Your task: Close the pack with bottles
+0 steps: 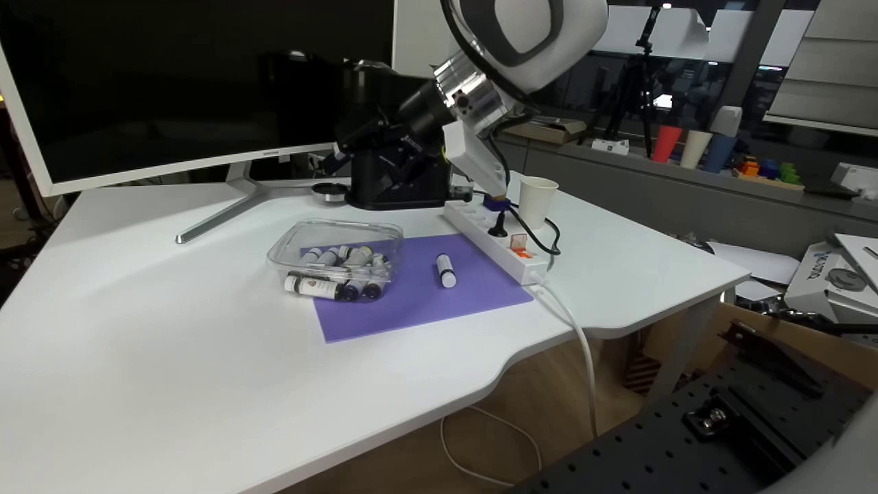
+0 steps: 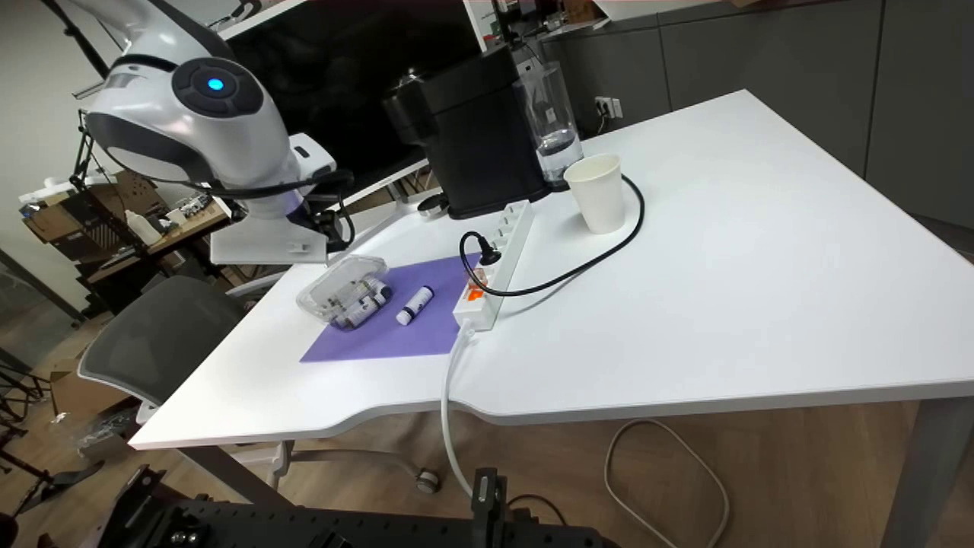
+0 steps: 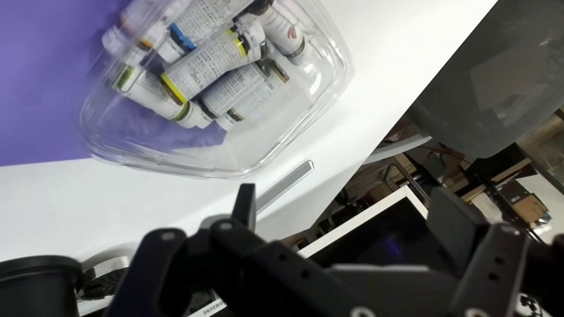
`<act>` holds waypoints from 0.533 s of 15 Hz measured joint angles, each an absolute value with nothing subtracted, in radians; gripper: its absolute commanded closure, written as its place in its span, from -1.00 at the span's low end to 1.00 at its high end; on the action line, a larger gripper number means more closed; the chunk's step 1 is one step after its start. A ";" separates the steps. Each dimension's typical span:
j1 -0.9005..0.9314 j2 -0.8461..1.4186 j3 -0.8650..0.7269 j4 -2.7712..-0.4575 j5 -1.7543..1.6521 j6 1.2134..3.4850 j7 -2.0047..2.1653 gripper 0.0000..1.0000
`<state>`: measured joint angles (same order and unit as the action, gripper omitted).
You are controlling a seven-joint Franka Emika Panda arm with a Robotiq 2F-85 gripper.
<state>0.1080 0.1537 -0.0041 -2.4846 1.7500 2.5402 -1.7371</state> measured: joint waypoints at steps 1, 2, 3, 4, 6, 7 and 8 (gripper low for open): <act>0.118 0.136 0.006 -2.487 1.734 2.585 -1.674 -1.00; 0.127 0.121 0.017 -2.488 1.715 2.634 -1.608 -1.00; 0.133 0.110 0.031 -2.489 1.694 2.690 -1.538 -1.00; 0.139 0.103 0.044 -2.491 1.669 2.742 -1.470 -1.00; 0.148 0.099 0.064 -2.504 1.606 2.829 -1.332 -1.00; 0.152 0.100 0.073 -2.515 1.570 2.868 -1.264 -1.00; 0.154 0.100 0.080 -2.530 1.531 2.903 -1.195 -1.00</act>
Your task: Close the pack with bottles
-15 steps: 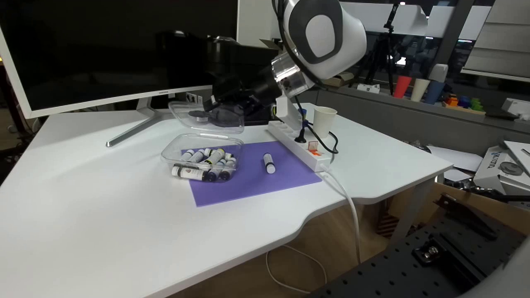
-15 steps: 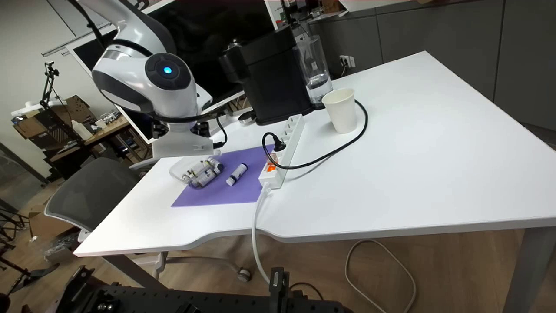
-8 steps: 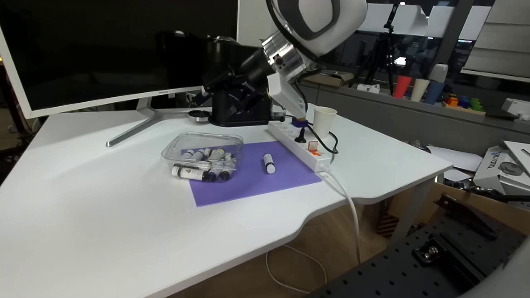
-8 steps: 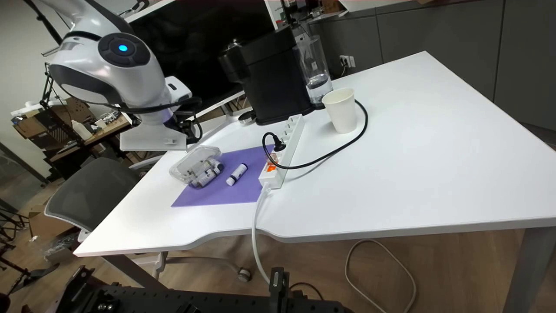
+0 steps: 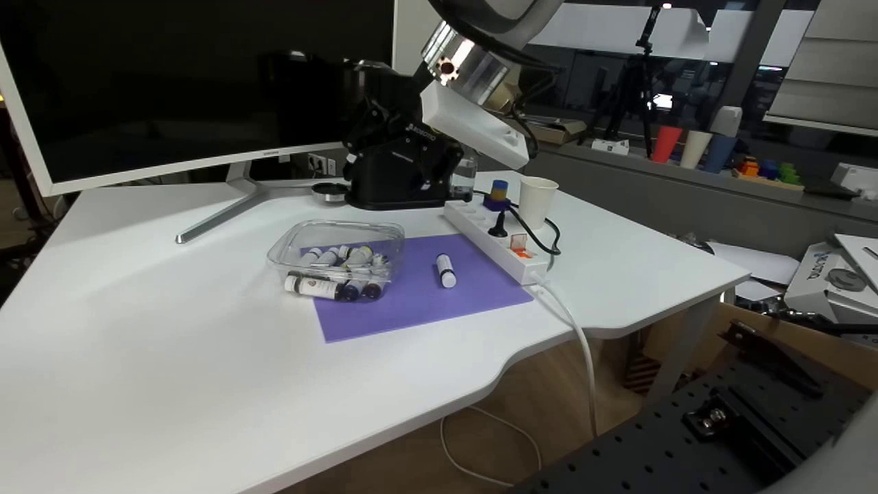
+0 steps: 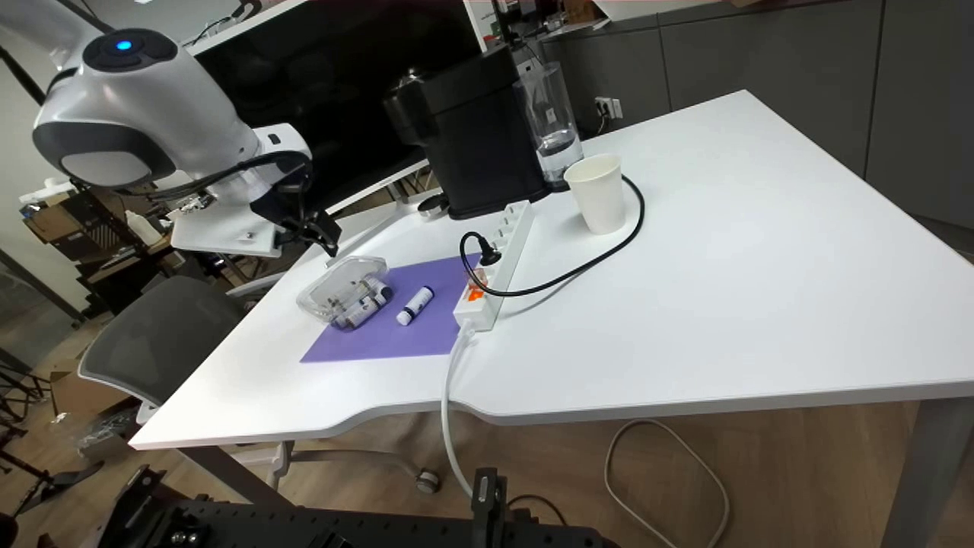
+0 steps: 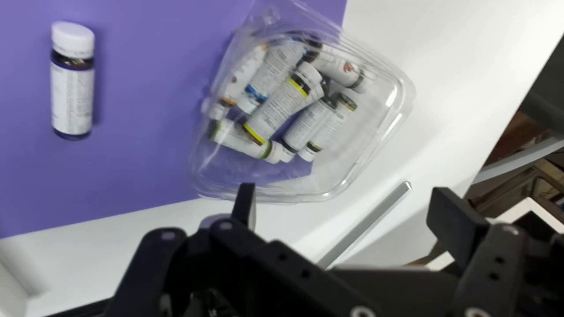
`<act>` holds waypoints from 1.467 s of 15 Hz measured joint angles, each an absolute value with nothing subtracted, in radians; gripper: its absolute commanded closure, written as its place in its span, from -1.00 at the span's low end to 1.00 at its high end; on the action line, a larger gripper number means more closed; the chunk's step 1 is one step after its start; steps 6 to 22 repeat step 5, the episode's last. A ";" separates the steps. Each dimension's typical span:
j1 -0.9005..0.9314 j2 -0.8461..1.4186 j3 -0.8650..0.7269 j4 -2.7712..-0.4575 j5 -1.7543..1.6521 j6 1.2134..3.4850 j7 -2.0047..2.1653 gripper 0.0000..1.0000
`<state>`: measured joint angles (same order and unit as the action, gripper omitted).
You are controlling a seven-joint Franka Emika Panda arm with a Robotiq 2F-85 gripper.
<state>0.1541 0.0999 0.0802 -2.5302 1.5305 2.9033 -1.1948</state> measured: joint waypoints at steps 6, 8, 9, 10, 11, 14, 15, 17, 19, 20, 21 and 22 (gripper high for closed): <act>0.158 0.104 0.097 -2.639 1.300 3.012 -0.854 -1.00; 0.158 0.104 0.097 -2.639 1.300 3.012 -0.854 -1.00; 0.158 0.104 0.097 -2.639 1.300 3.012 -0.854 -1.00; 0.158 0.104 0.097 -2.639 1.300 3.012 -0.854 -1.00; 0.158 0.104 0.097 -2.639 1.300 3.012 -0.854 -1.00; 0.158 0.104 0.097 -2.639 1.300 3.012 -0.854 -1.00; 0.158 0.104 0.097 -2.639 1.300 3.012 -0.854 -1.00; 0.158 0.104 0.097 -2.639 1.300 3.012 -0.854 -1.00; 0.158 0.104 0.097 -2.639 1.300 3.012 -0.854 -1.00; 0.158 0.104 0.097 -2.639 1.300 3.012 -0.854 -1.00; 0.158 0.104 0.097 -2.639 1.300 3.012 -0.854 -1.00; 0.158 0.104 0.097 -2.639 1.300 3.012 -0.854 -1.00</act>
